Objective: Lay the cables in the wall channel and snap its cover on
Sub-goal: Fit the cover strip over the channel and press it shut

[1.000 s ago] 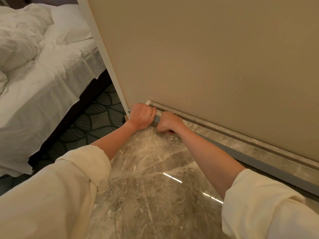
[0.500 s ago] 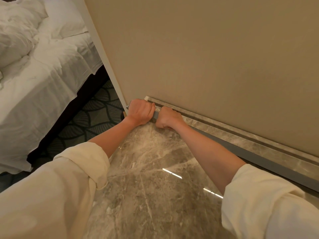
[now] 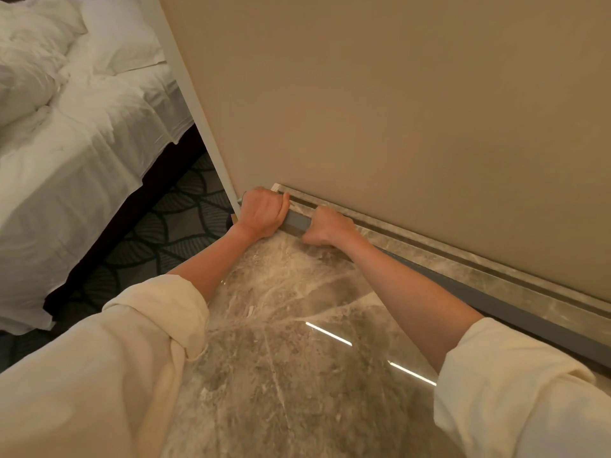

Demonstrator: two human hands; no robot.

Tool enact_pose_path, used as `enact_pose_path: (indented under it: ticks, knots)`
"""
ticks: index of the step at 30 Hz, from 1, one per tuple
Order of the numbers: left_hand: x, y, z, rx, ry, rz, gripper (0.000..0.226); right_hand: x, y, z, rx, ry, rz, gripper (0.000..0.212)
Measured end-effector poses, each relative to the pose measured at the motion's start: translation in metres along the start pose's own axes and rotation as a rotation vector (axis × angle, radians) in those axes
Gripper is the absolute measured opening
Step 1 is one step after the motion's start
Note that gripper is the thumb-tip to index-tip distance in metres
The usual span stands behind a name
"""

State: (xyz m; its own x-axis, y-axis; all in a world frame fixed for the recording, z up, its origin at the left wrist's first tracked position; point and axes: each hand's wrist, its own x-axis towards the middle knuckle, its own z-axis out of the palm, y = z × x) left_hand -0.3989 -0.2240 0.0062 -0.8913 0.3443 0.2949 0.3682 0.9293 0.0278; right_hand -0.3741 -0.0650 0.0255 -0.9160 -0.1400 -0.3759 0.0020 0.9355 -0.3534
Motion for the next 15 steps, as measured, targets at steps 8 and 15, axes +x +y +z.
enact_pose_path:
  ticks: [8,15]
  knots:
    - [-0.004,0.006,-0.003,0.048,-0.001,0.069,0.045,-0.045,0.078,-0.010,-0.017,0.032,-0.139,0.058]
    - [-0.011,0.092,-0.010,0.045,-0.182,0.347,0.045,-0.094,0.135,-0.014,0.130,0.111,-0.161,0.049]
